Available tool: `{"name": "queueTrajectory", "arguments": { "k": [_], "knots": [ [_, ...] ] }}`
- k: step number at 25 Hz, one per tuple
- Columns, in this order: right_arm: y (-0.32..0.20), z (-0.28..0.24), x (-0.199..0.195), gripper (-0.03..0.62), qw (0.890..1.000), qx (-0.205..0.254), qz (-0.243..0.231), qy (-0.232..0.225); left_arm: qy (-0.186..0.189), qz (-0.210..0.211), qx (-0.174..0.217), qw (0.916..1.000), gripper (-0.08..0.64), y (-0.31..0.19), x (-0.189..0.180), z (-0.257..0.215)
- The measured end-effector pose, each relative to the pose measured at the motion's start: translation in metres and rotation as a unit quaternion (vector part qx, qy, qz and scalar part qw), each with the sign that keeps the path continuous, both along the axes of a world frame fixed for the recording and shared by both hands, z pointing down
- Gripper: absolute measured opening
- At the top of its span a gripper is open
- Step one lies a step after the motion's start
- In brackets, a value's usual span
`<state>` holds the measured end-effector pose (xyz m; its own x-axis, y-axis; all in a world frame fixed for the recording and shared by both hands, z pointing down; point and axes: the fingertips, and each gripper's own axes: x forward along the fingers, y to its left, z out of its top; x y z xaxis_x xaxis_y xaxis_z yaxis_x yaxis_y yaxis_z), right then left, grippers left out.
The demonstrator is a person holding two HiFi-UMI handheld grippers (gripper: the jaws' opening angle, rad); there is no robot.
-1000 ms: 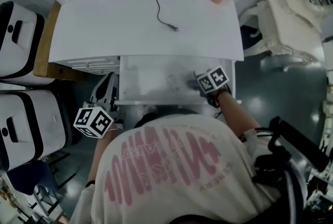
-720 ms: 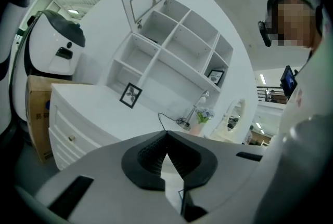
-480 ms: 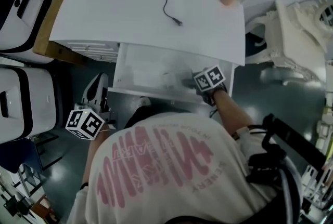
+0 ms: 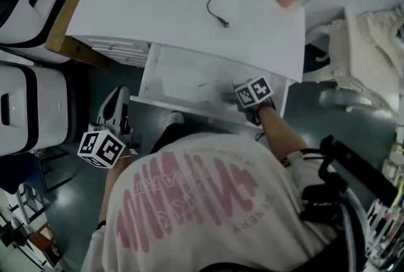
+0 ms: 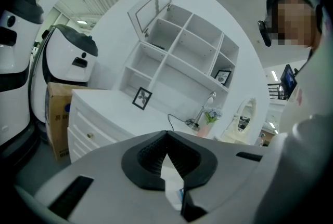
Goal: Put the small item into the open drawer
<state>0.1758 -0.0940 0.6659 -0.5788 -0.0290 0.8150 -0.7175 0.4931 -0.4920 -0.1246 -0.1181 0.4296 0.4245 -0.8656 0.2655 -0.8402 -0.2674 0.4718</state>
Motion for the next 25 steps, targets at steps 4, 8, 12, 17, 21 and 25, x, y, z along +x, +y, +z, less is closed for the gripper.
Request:
{"name": "queueTrajectory", "arguments": {
  "k": [4,8,12,17,21,25],
  "knots": [
    [-0.002,0.006,-0.001,0.222,1.000,-0.006,0.000,-0.003,-0.004,-0.013,0.003,0.9999,0.029,0.003,-0.009,-0.001],
    [-0.003,0.013,0.000,0.236,1.000,-0.013,-0.001,-0.002,-0.007,-0.018,0.003,0.9998,0.029,0.006,-0.011,-0.002],
    [-0.001,0.019,-0.002,0.245,1.000,-0.021,0.007,-0.003,-0.008,-0.024,0.002,0.9997,0.029,0.010,-0.015,-0.003],
    [0.003,0.024,-0.008,0.253,1.000,-0.023,-0.005,0.002,-0.010,-0.033,0.003,0.9994,0.029,0.015,-0.023,-0.003],
    [0.005,0.026,-0.010,0.254,0.999,-0.033,-0.007,0.003,-0.010,-0.036,0.002,0.9993,0.029,0.017,-0.024,-0.002],
    [0.004,0.029,-0.011,0.258,0.999,-0.039,-0.006,0.001,-0.011,-0.035,0.000,0.9993,0.029,0.018,-0.024,-0.001]
  ]
}}
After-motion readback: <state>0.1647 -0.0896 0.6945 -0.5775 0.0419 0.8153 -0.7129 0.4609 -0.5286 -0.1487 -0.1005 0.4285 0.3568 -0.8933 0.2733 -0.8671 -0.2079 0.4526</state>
